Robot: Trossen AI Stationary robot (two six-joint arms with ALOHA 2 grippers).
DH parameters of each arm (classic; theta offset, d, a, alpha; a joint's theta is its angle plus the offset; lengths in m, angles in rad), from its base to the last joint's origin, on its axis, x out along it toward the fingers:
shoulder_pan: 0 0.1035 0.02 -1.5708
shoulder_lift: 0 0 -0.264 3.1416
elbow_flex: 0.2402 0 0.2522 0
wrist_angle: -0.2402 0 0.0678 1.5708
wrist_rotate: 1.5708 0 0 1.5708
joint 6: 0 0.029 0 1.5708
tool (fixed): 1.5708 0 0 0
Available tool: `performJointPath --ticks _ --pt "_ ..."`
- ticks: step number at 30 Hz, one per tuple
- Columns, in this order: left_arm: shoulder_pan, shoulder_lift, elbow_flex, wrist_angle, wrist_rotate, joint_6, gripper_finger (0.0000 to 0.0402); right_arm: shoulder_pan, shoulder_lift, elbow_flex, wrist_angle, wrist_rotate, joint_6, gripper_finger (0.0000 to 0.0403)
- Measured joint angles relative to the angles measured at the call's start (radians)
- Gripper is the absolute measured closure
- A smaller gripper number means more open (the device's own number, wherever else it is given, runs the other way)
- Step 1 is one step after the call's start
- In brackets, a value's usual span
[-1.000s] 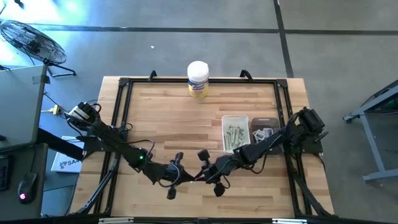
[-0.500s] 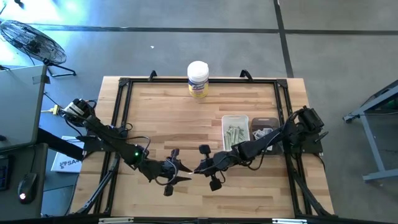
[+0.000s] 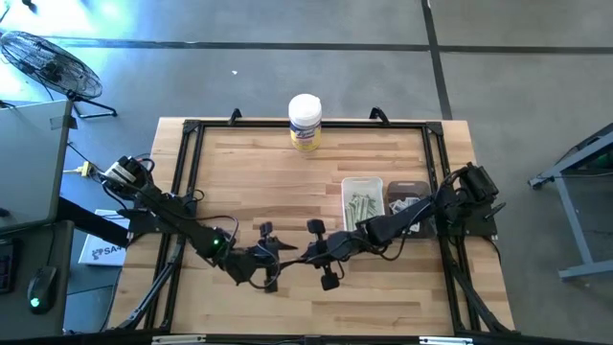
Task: Pick & Place First Aid Supplies
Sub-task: Put the blue alcohol pad into the black bin
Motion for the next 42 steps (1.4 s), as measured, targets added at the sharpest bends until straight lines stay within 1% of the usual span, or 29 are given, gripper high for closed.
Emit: performJointPath --ticks 7,11,14,17,20,23,26,28,30,33,36,38,42 --pt "-0.001 0.000 0.000 0.002 -0.111 0.050 0.0247 -0.002 0.000 0.001 -0.005 -0.003 0.000 0.0400" --pt "-0.006 -0.033 0.000 -0.008 -0.185 0.086 0.0247 0.001 0.000 0.001 -0.015 -0.023 0.000 0.0401" --pt "-0.015 -0.064 0.000 -0.071 -0.232 0.100 0.0247 0.003 -0.004 0.001 -0.038 -0.022 -0.001 0.0401" --pt "-0.031 -0.097 0.000 -0.139 -0.255 0.081 0.0247 0.009 -0.041 0.001 -0.112 0.016 -0.004 0.0401" --pt "-0.058 -0.119 0.000 -0.215 -0.264 0.038 0.0247 0.028 -0.118 0.002 -0.262 0.128 0.022 0.0402" --pt "-0.088 -0.137 0.000 -0.262 -0.264 0.000 0.0247 0.059 -0.214 0.002 -0.481 0.298 0.111 0.0402" --pt "-0.115 -0.146 0.000 -0.294 -0.259 -0.029 0.0247 0.088 -0.295 0.003 -0.754 0.474 0.280 0.0401" --pt "-0.128 -0.146 0.000 -0.308 -0.247 -0.045 0.0247 0.092 -0.333 0.000 -0.965 0.546 0.421 0.0402" --pt "-0.141 -0.146 0.000 -0.312 -0.222 -0.055 0.0247 0.086 -0.364 -0.001 -1.177 0.558 0.596 0.0402" --pt "-0.146 -0.146 0.000 -0.315 -0.170 -0.056 0.0247 0.067 -0.388 -0.001 -1.465 0.526 0.857 0.0401" --pt "-0.144 -0.146 0.000 -0.318 -0.139 -0.055 0.0247 0.044 -0.388 -0.002 -1.660 0.482 1.059 0.0402" --pt "-0.144 -0.146 0.000 -0.329 -0.138 -0.056 0.0247 0.027 -0.388 -0.011 -1.699 0.452 1.114 0.0401" --pt "-0.144 -0.145 0.000 -0.347 -0.135 -0.061 0.0247 -0.040 -0.388 -0.099 -1.660 0.379 1.110 0.0402"
